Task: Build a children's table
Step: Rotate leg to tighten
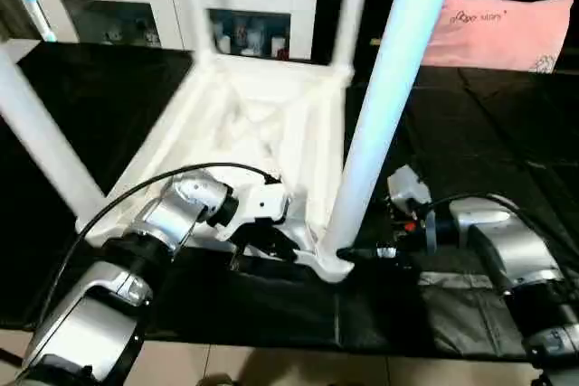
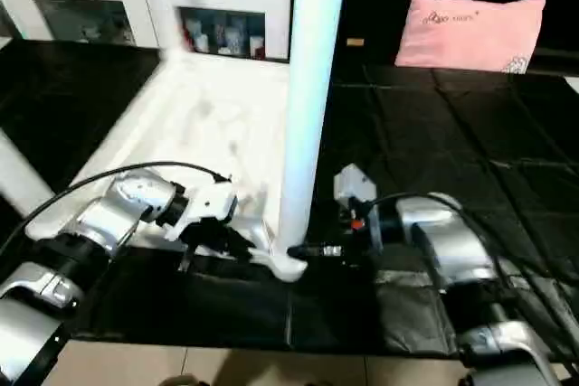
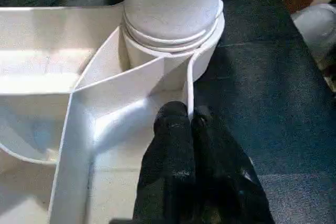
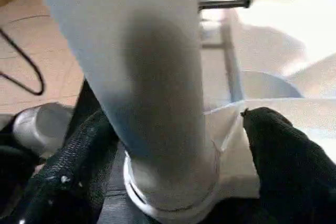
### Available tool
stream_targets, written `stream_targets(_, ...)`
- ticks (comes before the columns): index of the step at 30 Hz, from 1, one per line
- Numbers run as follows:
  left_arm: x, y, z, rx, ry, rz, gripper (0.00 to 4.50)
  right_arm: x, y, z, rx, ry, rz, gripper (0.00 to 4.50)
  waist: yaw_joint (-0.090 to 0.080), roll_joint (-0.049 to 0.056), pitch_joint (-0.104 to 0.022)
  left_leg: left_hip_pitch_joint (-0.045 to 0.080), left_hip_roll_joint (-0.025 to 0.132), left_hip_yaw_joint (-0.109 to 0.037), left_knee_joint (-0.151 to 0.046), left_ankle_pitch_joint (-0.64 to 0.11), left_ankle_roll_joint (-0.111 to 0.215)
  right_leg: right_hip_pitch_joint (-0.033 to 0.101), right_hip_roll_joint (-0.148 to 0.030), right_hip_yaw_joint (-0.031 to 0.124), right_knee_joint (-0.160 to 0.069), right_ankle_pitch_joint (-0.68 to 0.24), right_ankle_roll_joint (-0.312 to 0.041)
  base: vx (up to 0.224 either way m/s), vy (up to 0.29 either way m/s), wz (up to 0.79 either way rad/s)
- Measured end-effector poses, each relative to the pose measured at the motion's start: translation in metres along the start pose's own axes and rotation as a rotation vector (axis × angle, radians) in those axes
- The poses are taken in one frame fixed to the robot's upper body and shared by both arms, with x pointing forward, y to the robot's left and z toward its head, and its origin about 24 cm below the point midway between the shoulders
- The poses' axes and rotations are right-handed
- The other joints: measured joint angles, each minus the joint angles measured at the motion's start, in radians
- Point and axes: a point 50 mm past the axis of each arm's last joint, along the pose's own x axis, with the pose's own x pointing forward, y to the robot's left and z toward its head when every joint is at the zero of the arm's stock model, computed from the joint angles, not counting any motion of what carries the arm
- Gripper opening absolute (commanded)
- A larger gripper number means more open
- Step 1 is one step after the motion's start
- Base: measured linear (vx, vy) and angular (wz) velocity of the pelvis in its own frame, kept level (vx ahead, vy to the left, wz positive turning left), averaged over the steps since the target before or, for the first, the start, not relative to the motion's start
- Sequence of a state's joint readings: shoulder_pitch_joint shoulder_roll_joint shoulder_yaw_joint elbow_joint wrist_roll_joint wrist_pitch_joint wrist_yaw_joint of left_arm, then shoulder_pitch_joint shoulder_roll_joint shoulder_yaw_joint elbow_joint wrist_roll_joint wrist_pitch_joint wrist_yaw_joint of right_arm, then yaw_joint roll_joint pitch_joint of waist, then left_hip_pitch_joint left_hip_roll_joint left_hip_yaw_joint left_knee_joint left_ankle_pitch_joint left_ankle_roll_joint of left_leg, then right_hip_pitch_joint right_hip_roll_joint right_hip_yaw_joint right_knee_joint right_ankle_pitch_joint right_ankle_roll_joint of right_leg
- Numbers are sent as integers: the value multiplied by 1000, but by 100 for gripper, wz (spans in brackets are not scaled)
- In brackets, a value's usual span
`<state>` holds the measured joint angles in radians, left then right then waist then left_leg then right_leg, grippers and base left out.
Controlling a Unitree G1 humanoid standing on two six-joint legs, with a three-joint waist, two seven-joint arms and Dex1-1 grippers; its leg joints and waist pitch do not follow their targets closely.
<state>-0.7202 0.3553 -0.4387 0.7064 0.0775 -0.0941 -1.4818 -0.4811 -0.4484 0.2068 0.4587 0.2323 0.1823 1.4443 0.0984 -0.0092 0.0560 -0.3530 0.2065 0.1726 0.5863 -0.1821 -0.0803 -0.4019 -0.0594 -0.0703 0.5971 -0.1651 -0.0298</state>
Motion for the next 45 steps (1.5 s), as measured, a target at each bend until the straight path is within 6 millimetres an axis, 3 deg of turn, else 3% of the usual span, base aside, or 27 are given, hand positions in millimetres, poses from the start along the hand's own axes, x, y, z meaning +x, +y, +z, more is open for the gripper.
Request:
stream_targets(9, 1, 0, 0, 10, -3, -5, 0, 2, -1, -1, 6, 9, 55, 283, 0, 0, 0, 0, 0, 0, 0, 0, 0, 0, 0, 0, 0, 0, 0, 0, 0, 0)
stream_targets(12, 1, 1, -1, 14, -3, -5, 0, 2, -1, -3, 11, 10, 71, 274, 0, 0, 0, 0, 0, 0, 1, 0, 0, 0, 0, 0, 0, 0, 0, 0, 0, 0)
stream_targets(13, 1, 1, -1, 14, -3, -5, 0, 2, -1, -4, 10, 10, 72, 249, 0, 0, 0, 0, 0, 0, 1, 0, 0, 0, 0, 0, 1, 0, 0, 0, 0, 0)
stream_targets(20, 2, 3, -1, -11, -12, 15, 0, 2, -1, -4, 8, 5, 53, 215, 2, 0, 0, 1, 0, 0, 3, 0, 0, 1, 0, 0, 3, 0, 0, 0, 0, 0)
stream_targets(23, 6, 10, 0, -111, -37, 98, 0, 2, 1, -8, 35, -49, -81, 210, 2, 1, -1, 3, 0, 0, 5, 1, 0, 3, -1, 1, 4, -2, 3, 0, 0, 0)
stream_targets(25, 7, 13, 0, -180, -47, 172, 0, 3, -1, -9, 63, -73, -201, 208, -11, 1, -1, 3, 0, 0, 6, 1, 0, 3, -1, 1, 4, -3, 6, 0, 0, 0)
stream_targets(30, 21, 24, 6, -340, -107, 402, 0, 13, -13, -7, 158, -137, -592, 201, -68, 1, -1, 3, 0, 1, 6, 1, 0, 3, 0, 0, 3, -3, 6, 0, 0, 0)
stream_targets(36, 35, 34, 13, -409, -122, 582, 0, 36, -23, 4, 236, -153, -924, 198, -77, 4, -3, 4, 0, -1, 3, 1, -1, 2, 1, -1, 3, -3, 7, 0, 0, 0)
stream_targets(40, 39, 39, 19, -416, -116, 638, 0, 42, -27, 10, 284, -156, -1043, 198, -81, 5, -3, 3, 0, -1, 3, 1, 0, 1, 1, 0, -3, -3, 7, 0, 0, 0)
stream_targets(41, 40, 39, 19, -416, -115, 639, 0, 42, -27, 11, 288, -158, -1053, 252, -81, 5, -3, 3, -1, -1, 2, 1, 0, 1, 1, 1, -4, -3, 7, 0, 0, 0)
stream_targets(44, 40, 40, 20, -389, -108, 634, 0, 43, -26, 11, 297, -159, -1059, 252, -82, 5, -3, 3, -2, -1, 1, 0, 1, 1, 0, 2, -4, -3, 7, 0, 0, 0)
stream_targets(45, 40, 39, 20, -377, -104, 631, 0, 44, -26, 11, 299, -160, -1059, 284, -81, 5, -3, 3, -2, -1, 1, 0, 1, 1, 0, 1, -4, -3, 7, 0, 0, 0)
